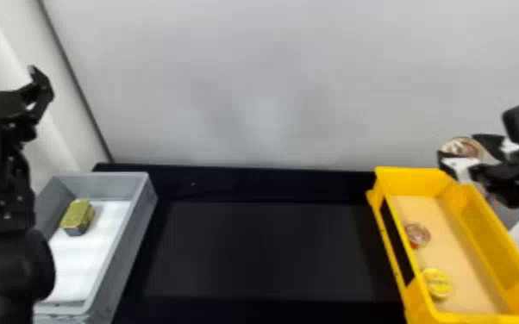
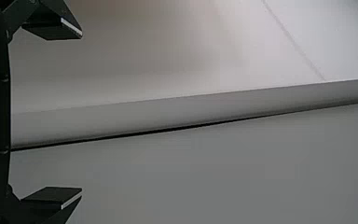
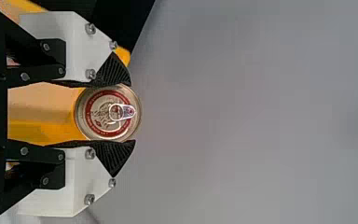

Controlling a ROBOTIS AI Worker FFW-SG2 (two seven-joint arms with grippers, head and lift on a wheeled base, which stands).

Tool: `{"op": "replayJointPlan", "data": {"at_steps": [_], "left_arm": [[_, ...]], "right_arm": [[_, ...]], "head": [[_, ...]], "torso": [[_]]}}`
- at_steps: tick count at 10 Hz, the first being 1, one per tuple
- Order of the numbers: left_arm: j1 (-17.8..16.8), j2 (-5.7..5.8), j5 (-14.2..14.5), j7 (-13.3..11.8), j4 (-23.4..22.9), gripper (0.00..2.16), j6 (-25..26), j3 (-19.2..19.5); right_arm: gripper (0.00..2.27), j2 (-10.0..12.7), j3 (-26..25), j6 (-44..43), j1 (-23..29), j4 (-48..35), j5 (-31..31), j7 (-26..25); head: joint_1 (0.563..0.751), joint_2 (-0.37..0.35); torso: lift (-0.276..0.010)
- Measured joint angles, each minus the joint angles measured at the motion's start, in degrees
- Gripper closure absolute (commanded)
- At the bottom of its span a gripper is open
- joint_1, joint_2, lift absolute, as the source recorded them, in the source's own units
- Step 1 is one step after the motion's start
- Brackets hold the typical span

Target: Pick up the round yellow can and place it in the yellow rectangular box

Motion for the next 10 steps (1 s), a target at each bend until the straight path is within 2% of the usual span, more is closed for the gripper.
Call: {"op": "replayJointPlan", "data": {"at_steps": [3,6,10], "left_arm": [[0.08,0.00,-0.05,0.00,-0.18,0.10,0.00,0.10],[0.10,0.00,-0.12,0.00,-0.32,0.10,0.00,0.14],[0.26,0.00,-0.12,0.00,-0.44,0.10,0.00,0.35]], "right_arm": [[0.73,-0.90,-5.15,0.96,2.96,1.41,0.72,1.74],[0.73,-0.41,-9.45,-0.69,4.16,8.46,-5.01,0.73],[0.73,-0.42,-10.79,-1.82,5.61,15.07,-8.43,-0.49]], "head": [[0.694,0.014],[0.694,0.014],[0.694,0.014]], "torso": [[-0.060],[-0.060],[-0.060]]}}
